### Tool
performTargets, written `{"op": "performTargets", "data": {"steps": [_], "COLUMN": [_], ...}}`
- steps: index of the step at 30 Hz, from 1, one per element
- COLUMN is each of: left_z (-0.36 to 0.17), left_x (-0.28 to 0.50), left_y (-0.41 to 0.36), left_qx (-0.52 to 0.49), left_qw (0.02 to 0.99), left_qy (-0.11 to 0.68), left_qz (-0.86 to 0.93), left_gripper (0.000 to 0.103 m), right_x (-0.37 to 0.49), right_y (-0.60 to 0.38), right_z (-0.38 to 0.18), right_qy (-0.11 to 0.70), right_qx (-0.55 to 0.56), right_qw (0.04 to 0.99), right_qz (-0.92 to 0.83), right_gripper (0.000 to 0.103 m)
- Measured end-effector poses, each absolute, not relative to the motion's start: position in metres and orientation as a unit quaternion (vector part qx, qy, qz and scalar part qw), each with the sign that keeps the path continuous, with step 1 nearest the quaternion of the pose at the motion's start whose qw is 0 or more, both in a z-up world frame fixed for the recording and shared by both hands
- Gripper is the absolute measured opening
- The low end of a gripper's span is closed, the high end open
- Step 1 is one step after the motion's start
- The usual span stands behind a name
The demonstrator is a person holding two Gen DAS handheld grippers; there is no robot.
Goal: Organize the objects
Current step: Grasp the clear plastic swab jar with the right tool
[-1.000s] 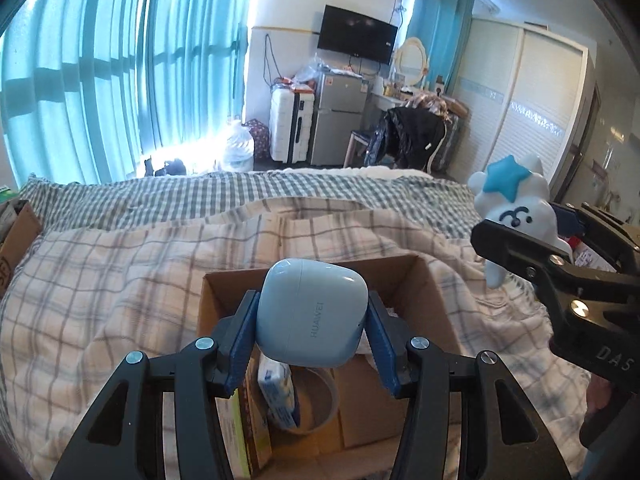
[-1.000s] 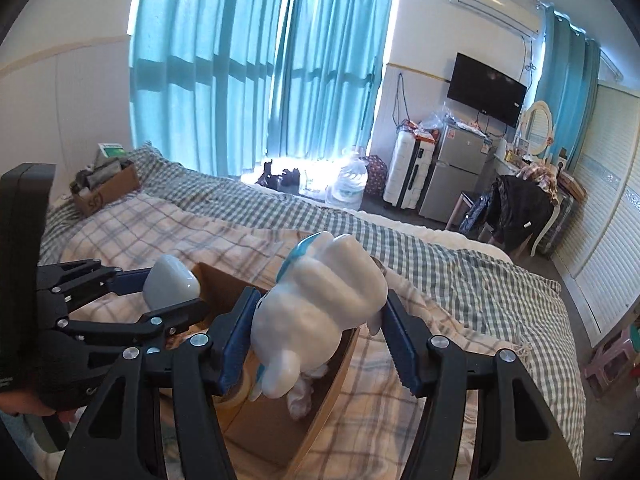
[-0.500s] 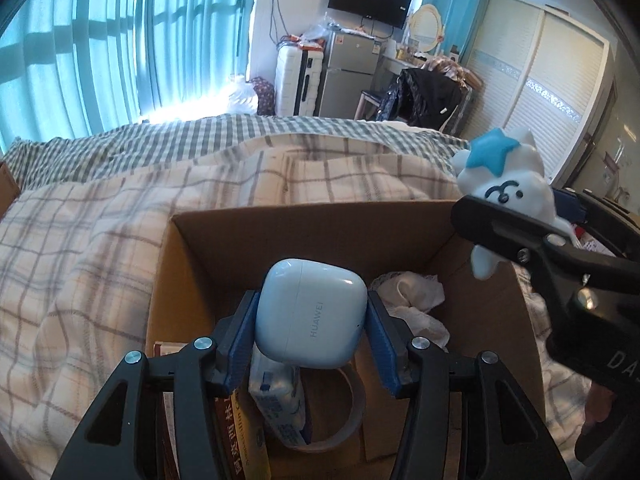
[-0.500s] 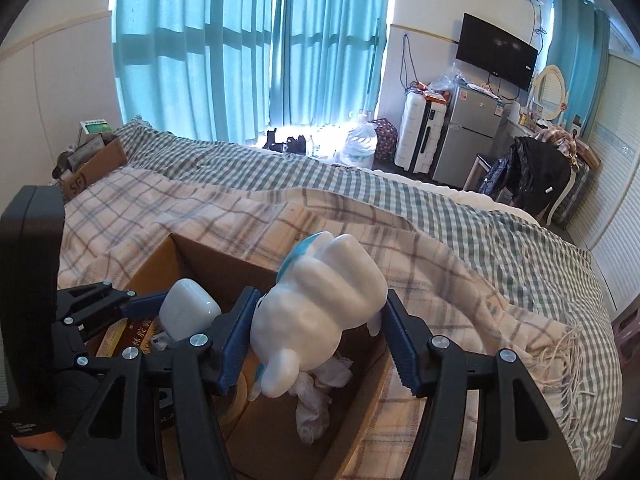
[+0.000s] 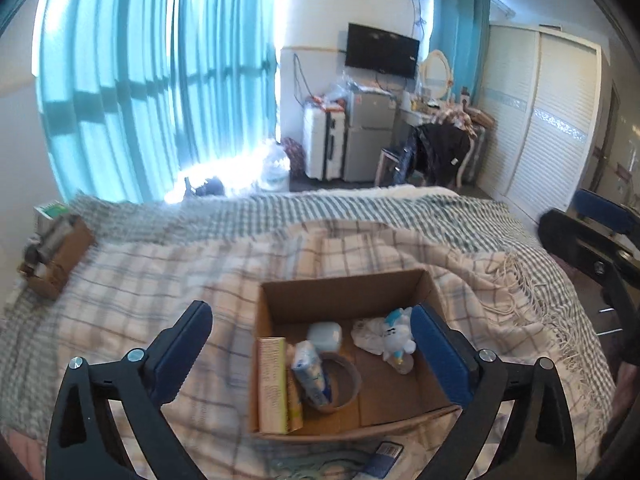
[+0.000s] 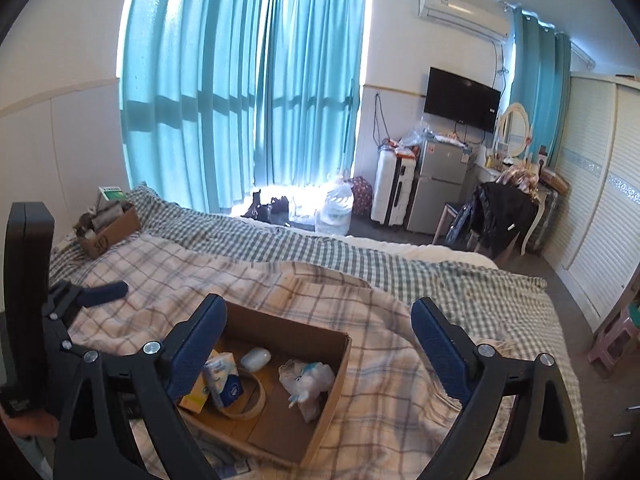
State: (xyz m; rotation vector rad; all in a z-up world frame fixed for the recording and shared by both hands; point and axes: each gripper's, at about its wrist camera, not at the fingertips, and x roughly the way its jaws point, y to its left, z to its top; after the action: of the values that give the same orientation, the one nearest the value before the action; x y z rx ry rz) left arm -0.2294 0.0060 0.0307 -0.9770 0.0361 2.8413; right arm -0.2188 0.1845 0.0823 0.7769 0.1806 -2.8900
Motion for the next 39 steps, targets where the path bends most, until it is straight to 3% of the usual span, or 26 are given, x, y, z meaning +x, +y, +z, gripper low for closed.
{"op": "performTargets", "data": {"steps": [4, 10, 18, 23, 27, 32, 39], "left_z": [0.051, 0.048, -0.017, -0.078, -0.126, -0.15, -0.161], "left_x": [-0.194, -0.14, -0.113, -0.121, -0.146, -0.153, -0.158], "left_y": [-0.012, -0.036, -0.056, -0.059, -0.053, -0.053, -0.067], "left_qx": [-0.314, -0.308, -0.337, -0.363, -0.422, -0.44, -0.455], "left_qw": [0.049, 0.025, -0.008, -0.015, -0.017, -0.007, -0.006], "left_qy": [-0.001, -0.004, -0.008, -0.039, -0.016, -0.001, -0.038], "left_qz": [0.948, 0.951, 0.942, 0.931, 0.906, 0.898, 0.889], "left_gripper": [0.103, 0.103, 0.103, 0.103, 0.103, 0.103, 0.103], "right_x": [-0.166, -0.113, -0.105, -0.128, -0.152, -0.171, -0.183], "right_y": [0.183, 0.182, 0.169, 0.146, 0.135, 0.124, 0.111], "right_z": [0.107, 0.106, 0.022, -0.057, -0.104, -0.142, -0.174], "right_qy": [0.067, 0.069, 0.095, 0.117, 0.11, 0.11, 0.132], "right_qx": [0.235, 0.238, 0.293, 0.355, 0.415, 0.463, 0.502], "right_qw": [0.076, 0.104, 0.12, 0.144, 0.159, 0.178, 0.183], "right_qz": [-0.967, -0.963, -0.944, -0.916, -0.889, -0.861, -0.835], "right_gripper": [0.103, 0.103, 0.103, 0.103, 0.103, 0.103, 0.103]}}
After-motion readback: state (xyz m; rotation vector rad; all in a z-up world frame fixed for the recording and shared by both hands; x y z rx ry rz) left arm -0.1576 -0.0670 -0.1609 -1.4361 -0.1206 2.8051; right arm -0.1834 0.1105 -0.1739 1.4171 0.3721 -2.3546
